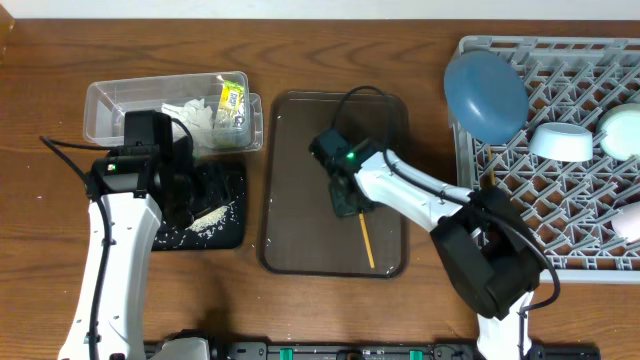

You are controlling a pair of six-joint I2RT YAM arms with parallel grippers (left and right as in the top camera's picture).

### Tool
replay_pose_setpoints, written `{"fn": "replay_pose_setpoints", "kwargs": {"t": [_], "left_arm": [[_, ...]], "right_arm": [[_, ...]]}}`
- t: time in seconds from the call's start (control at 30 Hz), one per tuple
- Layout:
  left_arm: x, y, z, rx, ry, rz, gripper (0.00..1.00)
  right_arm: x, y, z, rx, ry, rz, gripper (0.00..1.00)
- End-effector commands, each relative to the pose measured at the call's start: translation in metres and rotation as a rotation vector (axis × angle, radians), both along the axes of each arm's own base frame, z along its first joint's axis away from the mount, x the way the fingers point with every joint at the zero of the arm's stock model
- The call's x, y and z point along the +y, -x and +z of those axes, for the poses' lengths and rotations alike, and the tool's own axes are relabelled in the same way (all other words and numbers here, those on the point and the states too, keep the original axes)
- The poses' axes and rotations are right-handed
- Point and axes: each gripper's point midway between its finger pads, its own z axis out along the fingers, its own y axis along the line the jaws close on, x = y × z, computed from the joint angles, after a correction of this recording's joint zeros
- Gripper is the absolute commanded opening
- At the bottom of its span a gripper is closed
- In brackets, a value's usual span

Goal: Sort waste into correct bins and load items into the dishwasher rack
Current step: 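Pinch the second wooden chopstick with the right gripper and lift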

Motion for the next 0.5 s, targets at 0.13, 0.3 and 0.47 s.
{"fn": "replay_pose_setpoints", "kwargs": {"t": [0.13,0.3,0.47], "left_arm": [[0.003,0.0,0.002,-0.007,-0.015,0.002,0.65],[0.003,0.0,0.002,-0.007,-0.015,0.002,0.65],[0.003,0.0,0.002,-0.007,-0.014,0.002,0.65]], "right_arm": [[-0.037,-0.018,-0.002,0.032,0.012,-0.026,0.01],[-0.04,-0.027,0.029,0.025,-0.072,0.033,0.01],[-0.056,-0.035,0.086,-0.077,-0.113,0.07,0.01]]}}
